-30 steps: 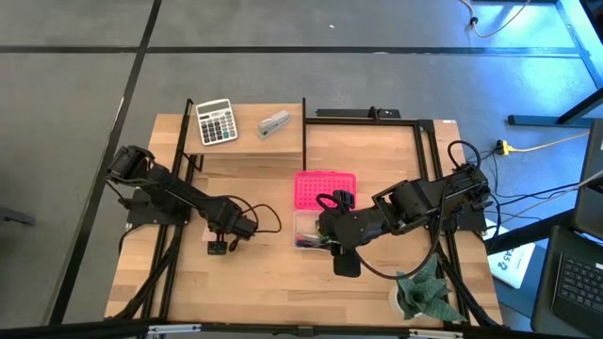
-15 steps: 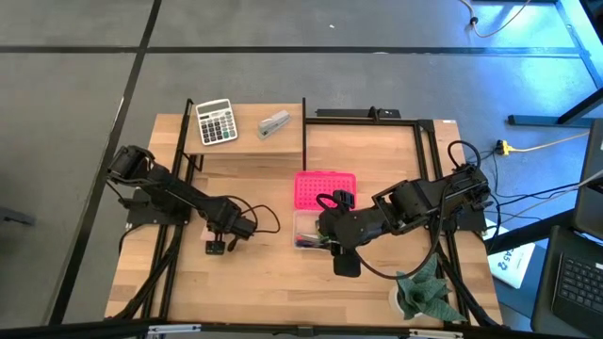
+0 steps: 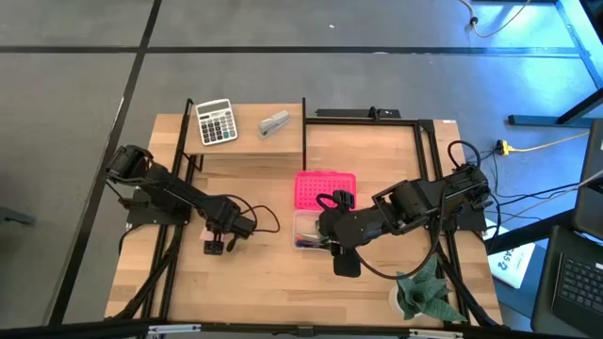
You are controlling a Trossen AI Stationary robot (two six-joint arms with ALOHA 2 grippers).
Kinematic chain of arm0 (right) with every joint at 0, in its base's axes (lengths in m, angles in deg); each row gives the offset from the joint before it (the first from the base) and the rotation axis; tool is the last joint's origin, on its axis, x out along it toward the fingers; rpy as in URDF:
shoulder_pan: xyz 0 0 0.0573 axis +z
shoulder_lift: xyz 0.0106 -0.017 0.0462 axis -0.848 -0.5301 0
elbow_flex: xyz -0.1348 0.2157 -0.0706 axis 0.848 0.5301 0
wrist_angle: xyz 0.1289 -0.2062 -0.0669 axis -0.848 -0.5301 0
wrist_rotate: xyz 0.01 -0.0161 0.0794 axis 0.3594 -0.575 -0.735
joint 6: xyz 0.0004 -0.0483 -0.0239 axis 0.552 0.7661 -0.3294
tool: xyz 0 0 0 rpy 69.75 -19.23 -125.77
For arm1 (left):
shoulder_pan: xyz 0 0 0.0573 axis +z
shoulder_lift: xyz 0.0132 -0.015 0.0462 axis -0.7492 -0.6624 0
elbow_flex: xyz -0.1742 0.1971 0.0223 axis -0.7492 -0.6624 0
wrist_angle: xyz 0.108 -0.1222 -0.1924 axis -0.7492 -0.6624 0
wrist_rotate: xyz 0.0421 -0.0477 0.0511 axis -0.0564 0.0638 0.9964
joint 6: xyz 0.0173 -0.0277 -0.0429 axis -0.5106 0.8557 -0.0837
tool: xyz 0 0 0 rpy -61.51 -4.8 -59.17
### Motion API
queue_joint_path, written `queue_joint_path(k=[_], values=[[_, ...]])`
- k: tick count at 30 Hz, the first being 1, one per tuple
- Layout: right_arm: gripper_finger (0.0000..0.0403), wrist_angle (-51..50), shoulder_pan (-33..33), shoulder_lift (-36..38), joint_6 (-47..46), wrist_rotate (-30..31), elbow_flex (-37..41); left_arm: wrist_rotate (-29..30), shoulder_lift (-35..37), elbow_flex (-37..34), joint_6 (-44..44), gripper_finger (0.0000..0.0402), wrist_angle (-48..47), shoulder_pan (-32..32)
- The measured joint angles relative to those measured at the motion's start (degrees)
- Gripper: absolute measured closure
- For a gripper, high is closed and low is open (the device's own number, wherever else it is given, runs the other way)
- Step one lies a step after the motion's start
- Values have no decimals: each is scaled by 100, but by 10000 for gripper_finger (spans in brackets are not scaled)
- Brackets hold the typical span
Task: Pack school essentials
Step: Put the sticky notes into the pink supply box
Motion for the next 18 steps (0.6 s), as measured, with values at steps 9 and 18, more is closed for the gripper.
queue_joint_path(k=[9,18], values=[[210,0,1,0,0,0,0,0,0,0,-75,4,-43,-63],[210,0,0,0,-7,0,0,120,-9,-110,-82,4,44,-157]])
